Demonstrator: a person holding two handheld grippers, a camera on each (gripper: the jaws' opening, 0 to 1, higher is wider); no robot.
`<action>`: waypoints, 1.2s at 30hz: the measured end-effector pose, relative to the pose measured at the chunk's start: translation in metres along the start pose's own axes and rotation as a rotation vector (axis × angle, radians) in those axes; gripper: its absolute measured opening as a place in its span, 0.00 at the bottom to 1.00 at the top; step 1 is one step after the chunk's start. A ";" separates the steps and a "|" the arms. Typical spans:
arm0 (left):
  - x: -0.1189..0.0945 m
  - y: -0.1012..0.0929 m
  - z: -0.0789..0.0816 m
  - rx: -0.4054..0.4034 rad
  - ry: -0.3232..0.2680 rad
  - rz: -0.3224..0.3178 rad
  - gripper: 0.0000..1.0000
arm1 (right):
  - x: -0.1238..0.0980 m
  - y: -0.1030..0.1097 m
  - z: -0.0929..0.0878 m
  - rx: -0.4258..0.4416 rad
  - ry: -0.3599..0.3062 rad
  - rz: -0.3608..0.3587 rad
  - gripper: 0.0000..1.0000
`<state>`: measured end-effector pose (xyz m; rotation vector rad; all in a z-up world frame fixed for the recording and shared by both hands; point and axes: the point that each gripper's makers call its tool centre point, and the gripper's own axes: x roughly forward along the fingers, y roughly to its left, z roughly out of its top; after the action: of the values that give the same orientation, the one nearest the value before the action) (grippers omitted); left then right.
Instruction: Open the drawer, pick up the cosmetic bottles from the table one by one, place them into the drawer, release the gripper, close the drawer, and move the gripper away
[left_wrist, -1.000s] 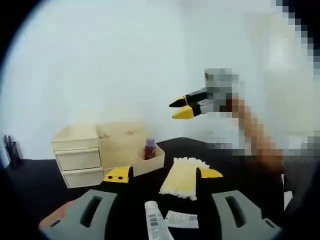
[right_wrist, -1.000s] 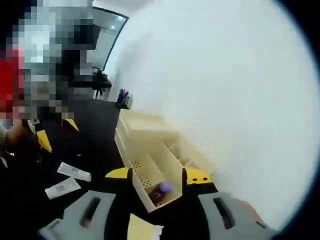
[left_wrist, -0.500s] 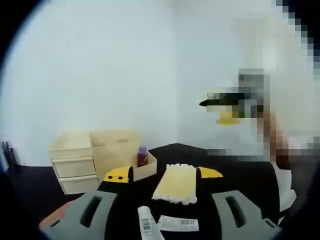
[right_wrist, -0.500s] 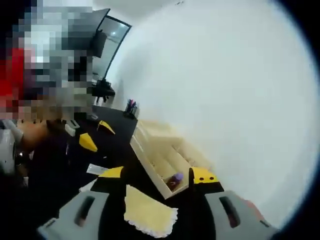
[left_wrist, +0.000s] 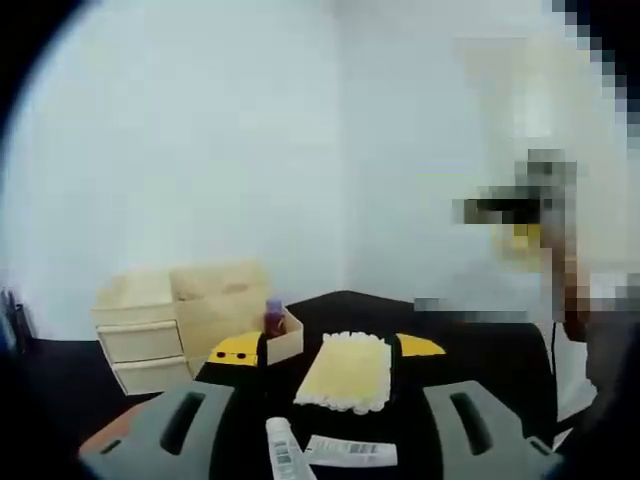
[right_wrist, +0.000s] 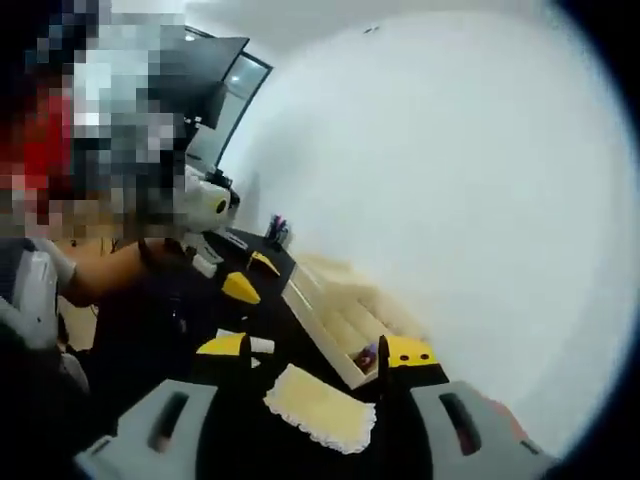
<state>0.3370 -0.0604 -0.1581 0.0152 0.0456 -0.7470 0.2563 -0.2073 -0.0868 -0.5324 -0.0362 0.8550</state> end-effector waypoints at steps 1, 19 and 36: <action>0.000 0.000 0.000 0.000 0.000 0.000 0.44 | -0.003 0.003 0.000 0.002 -0.005 0.000 0.47; -0.021 -0.005 0.018 0.029 -0.052 0.005 0.44 | -0.036 0.026 -0.028 0.052 0.012 -0.022 0.47; -0.061 0.025 -0.049 0.151 0.229 0.025 0.52 | -0.049 0.025 -0.104 0.184 0.117 -0.069 0.46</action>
<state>0.3076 0.0006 -0.2047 0.2447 0.2071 -0.7201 0.2305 -0.2743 -0.1801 -0.4052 0.1295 0.7500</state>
